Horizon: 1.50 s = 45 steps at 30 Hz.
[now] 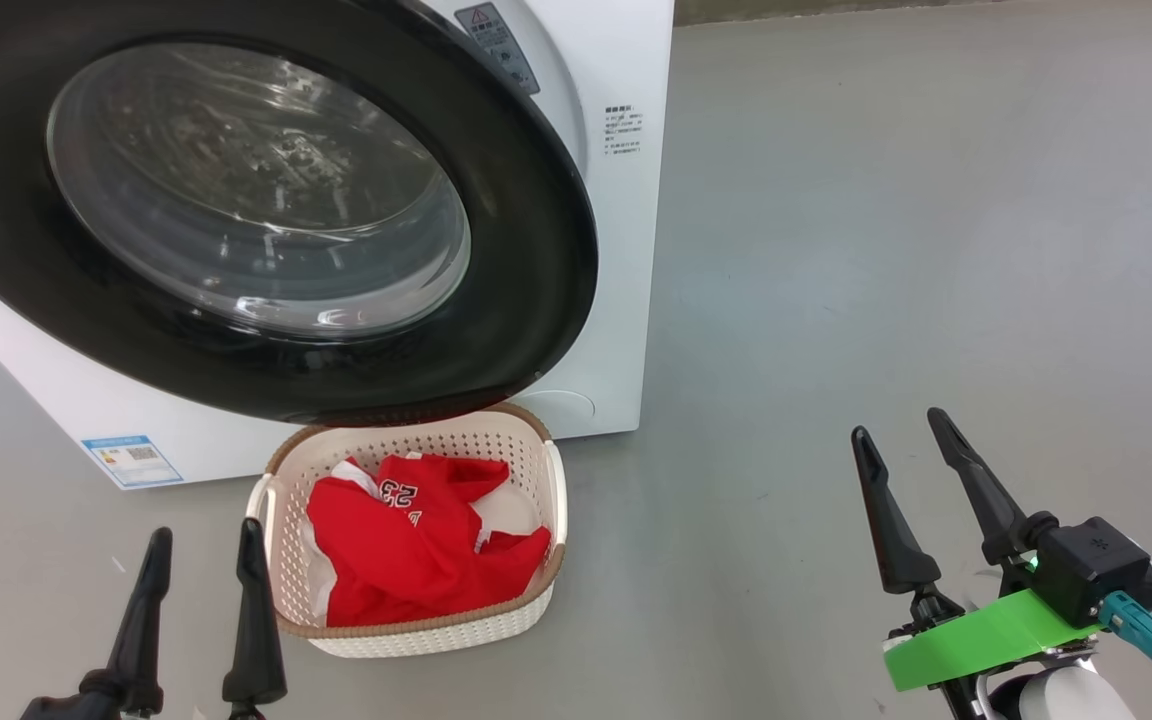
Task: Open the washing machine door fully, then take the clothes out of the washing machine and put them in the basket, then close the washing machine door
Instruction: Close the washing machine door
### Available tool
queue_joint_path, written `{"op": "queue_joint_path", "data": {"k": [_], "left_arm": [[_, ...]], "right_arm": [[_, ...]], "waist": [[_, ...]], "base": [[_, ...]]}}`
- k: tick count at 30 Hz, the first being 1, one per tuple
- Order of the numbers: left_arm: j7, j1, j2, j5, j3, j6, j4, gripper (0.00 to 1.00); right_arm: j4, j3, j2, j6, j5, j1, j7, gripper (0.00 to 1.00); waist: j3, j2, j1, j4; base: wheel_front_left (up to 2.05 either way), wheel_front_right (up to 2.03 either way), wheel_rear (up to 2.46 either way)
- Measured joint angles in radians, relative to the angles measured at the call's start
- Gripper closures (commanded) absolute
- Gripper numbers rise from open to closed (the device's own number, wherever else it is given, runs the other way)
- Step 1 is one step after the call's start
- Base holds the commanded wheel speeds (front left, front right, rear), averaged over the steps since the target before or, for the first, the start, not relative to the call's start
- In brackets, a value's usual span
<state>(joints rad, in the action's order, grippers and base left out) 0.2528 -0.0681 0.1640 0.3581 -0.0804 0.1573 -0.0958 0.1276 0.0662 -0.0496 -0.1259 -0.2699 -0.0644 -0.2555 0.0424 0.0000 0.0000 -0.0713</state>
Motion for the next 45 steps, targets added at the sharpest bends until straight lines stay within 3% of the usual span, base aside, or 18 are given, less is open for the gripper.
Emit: {"op": "queue_joint_path", "data": {"k": [20, 21, 24, 26, 45], "left_arm": [[0.0, -0.014, -0.026, -0.051, 0.01, -0.036, 0.024, 0.0], [0.0, -0.014, -0.029, -0.052, 0.009, -0.036, 0.024, 0.0], [0.0, -0.014, -0.034, -0.056, 0.0, -0.044, 0.023, 0.0], [0.0, -0.013, -0.038, -0.06, -0.009, -0.045, 0.023, 0.0], [0.0, 0.05, -0.088, -0.069, -0.069, -0.072, 0.017, 0.0]], "right_arm": [[-0.004, -0.011, 0.0, 0.0, 0.0, 0.001, 0.0, 0.0], [-0.004, -0.011, 0.0, 0.0, 0.0, 0.001, 0.0, 0.11], [-0.002, -0.012, 0.001, 0.0, 0.004, 0.001, 0.0, 0.76], [0.001, -0.017, 0.001, 0.0, 0.018, 0.0, 0.0, 1.0], [0.066, 0.017, 0.0, 0.0, 0.053, -0.104, 0.0, 1.0]], "waist": [[0.008, 0.0, 0.0, 0.02], [0.01, 0.0, 0.0, 0.023], [0.019, 0.0, 0.0, 0.033], [0.024, 0.0, 0.0, 0.042], [0.099, 0.0, 0.0, 0.177]], "base": [[0.0, 0.0, 0.0], [0.0, 0.0, 0.0], [0.0, 0.0, 0.0], [0.0, 0.0, 0.0], [0.0, 0.0, 0.0]]}}
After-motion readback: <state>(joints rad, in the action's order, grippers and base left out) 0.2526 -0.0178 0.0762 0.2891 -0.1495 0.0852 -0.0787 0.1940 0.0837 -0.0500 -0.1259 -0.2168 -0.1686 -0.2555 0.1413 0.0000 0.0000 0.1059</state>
